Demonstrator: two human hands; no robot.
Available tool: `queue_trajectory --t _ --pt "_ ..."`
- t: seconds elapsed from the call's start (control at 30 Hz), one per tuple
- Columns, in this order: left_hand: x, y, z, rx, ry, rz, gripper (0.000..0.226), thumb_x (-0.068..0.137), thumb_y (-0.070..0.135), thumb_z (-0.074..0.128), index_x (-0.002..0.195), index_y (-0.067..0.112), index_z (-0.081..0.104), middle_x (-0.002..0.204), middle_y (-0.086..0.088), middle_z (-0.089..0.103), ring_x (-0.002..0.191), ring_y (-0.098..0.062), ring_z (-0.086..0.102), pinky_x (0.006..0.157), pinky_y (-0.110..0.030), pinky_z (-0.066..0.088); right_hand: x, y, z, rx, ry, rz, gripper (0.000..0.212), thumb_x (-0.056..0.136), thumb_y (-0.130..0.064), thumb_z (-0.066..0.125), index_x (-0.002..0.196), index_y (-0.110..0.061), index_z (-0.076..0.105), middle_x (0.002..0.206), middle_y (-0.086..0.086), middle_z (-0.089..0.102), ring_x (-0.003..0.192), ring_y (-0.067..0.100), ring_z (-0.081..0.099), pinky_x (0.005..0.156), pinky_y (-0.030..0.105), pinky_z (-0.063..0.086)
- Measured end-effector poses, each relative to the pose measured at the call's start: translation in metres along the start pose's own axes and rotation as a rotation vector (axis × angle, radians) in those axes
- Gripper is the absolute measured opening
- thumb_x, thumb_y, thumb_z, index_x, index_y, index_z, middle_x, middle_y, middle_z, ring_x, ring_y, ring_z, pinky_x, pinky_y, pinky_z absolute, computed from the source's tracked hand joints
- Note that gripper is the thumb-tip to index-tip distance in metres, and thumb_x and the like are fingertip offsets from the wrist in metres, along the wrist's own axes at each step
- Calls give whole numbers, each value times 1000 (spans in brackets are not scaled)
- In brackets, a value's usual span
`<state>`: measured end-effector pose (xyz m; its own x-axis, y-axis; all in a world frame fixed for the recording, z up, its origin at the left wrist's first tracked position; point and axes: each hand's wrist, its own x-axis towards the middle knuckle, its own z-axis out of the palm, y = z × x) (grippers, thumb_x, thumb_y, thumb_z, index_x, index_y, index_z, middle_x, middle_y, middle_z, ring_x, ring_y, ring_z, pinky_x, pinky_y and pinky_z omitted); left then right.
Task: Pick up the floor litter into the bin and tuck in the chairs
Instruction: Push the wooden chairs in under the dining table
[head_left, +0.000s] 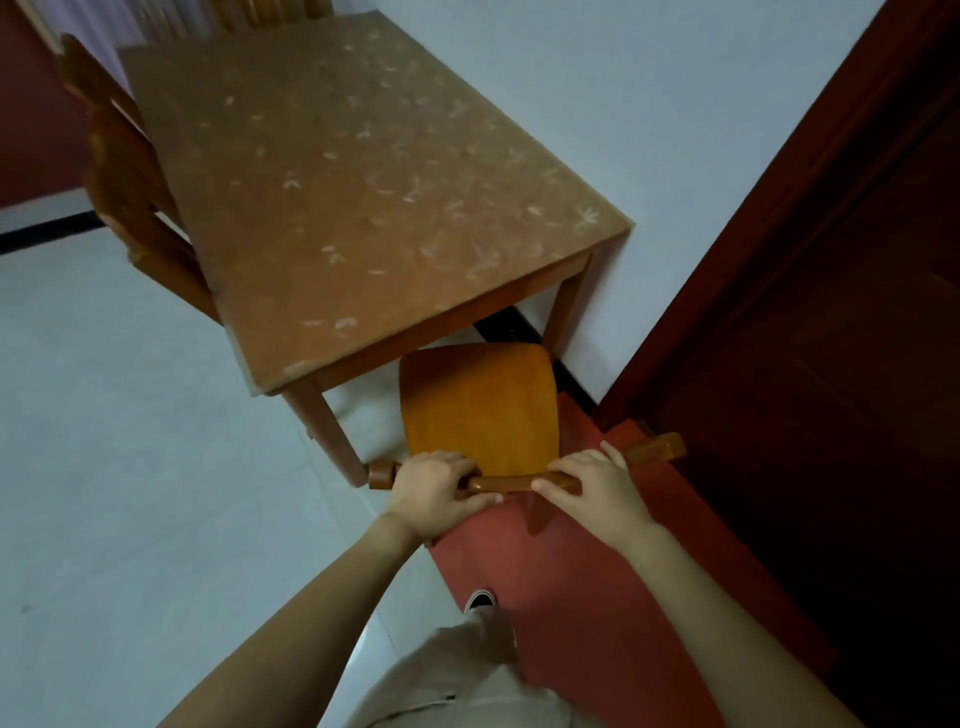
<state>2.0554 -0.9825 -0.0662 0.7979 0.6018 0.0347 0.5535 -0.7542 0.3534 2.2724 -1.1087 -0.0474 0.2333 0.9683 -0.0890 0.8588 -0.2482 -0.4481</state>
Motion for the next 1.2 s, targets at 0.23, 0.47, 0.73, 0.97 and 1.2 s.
queue_trajectory --t 0.23,0.47,0.73,0.97,1.2 --pt "2 -4 5 -81 164 -19 52 75 77 50 76 29 71 65 12 63 62 -4 58 49 -25 45 8 23 14 160 160 -112 58 74 -80 52 95 -32 76 93 -22 68 95 -3 54 107 25 18" --pt "20 -3 7 -68 190 -15 57 75 79 49 83 29 74 68 12 67 64 -5 61 49 -28 48 22 34 10 210 225 -121 50 69 -75 61 89 -31 77 88 -24 69 93 -5 55 104 17 15" --pt "45 -4 6 -38 204 -26 51 72 76 55 79 29 73 67 13 66 63 -5 61 47 -22 43 41 44 4 206 248 -120 51 68 -74 61 88 -30 77 88 -21 69 93 -4 56 107 18 14" --pt "81 1 6 -13 195 -43 55 71 78 50 81 30 74 69 14 66 63 -4 60 50 -18 39 68 62 -16 234 189 -102 59 68 -82 55 91 -31 76 90 -23 68 95 -6 56 109 21 16" --pt "123 9 8 -17 184 -68 54 71 79 50 79 31 72 68 14 64 66 -4 59 50 -12 26 100 88 -38 242 137 -62 55 66 -76 63 92 -30 77 87 -21 68 99 -8 52 109 23 18"
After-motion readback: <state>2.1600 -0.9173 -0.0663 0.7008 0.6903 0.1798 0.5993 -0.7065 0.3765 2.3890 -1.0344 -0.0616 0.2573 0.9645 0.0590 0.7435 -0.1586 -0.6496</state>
